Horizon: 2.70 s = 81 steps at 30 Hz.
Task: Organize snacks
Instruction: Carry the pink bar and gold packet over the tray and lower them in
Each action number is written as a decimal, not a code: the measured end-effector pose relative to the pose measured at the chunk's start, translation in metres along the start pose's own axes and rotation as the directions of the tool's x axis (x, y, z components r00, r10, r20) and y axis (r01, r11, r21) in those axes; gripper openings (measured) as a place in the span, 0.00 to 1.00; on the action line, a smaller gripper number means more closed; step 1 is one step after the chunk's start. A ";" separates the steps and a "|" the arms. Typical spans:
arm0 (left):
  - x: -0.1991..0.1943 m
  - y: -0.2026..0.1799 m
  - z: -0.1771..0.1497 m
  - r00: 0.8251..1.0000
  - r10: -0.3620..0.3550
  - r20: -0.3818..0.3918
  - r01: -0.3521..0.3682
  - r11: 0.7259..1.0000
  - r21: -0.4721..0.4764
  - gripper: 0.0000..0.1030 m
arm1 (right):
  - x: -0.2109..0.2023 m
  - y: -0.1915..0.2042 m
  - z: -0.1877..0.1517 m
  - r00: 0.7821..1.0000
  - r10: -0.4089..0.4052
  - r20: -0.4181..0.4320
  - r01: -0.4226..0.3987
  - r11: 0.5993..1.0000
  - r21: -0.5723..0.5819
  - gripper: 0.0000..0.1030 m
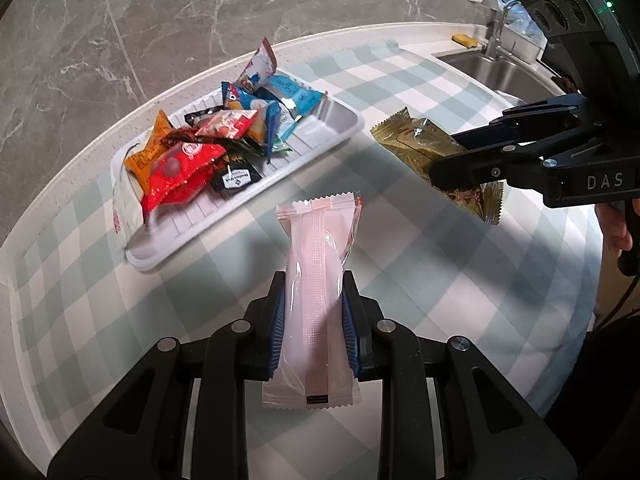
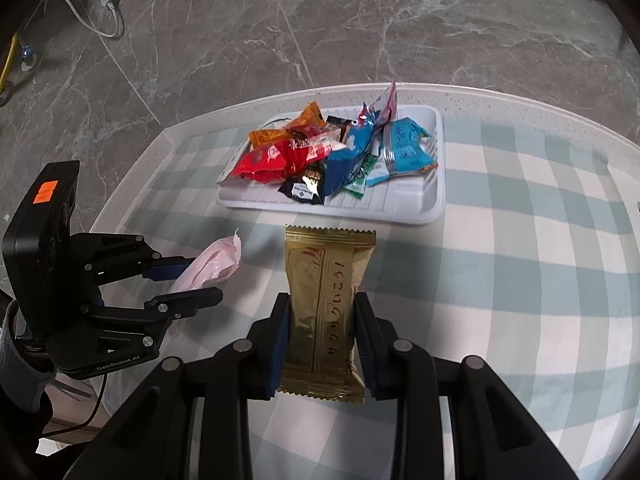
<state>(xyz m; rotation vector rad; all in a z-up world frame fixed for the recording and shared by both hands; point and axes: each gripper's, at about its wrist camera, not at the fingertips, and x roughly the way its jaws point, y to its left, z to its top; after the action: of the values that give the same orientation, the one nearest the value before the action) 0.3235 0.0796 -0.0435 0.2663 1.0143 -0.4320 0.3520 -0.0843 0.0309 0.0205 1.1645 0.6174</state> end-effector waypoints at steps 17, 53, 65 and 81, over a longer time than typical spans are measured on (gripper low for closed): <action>0.008 0.026 0.030 0.999 0.023 0.023 -0.023 1.000 -0.022 0.23 | 0.018 -0.006 0.038 1.000 0.014 0.007 -0.014 1.000 -0.016 0.32; 0.029 0.104 0.108 0.995 0.055 0.081 -0.041 0.985 -0.166 0.23 | 0.068 -0.017 0.131 0.999 0.034 0.033 -0.033 0.999 -0.044 0.32; 0.046 0.119 0.120 0.995 0.066 0.070 -0.051 0.979 -0.195 0.23 | 0.086 -0.016 0.147 0.999 0.031 0.021 -0.029 0.997 -0.065 0.32; 0.070 0.135 0.124 0.997 0.059 0.053 -0.045 0.972 -0.232 0.24 | 0.108 -0.018 0.157 1.000 0.018 -0.003 -0.019 0.997 -0.075 0.32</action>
<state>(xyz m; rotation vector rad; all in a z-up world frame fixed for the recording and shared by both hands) 0.5126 0.1322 -0.0387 0.0702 0.9872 -0.2697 0.5223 -0.0033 -0.0016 -0.0333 1.1436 0.6773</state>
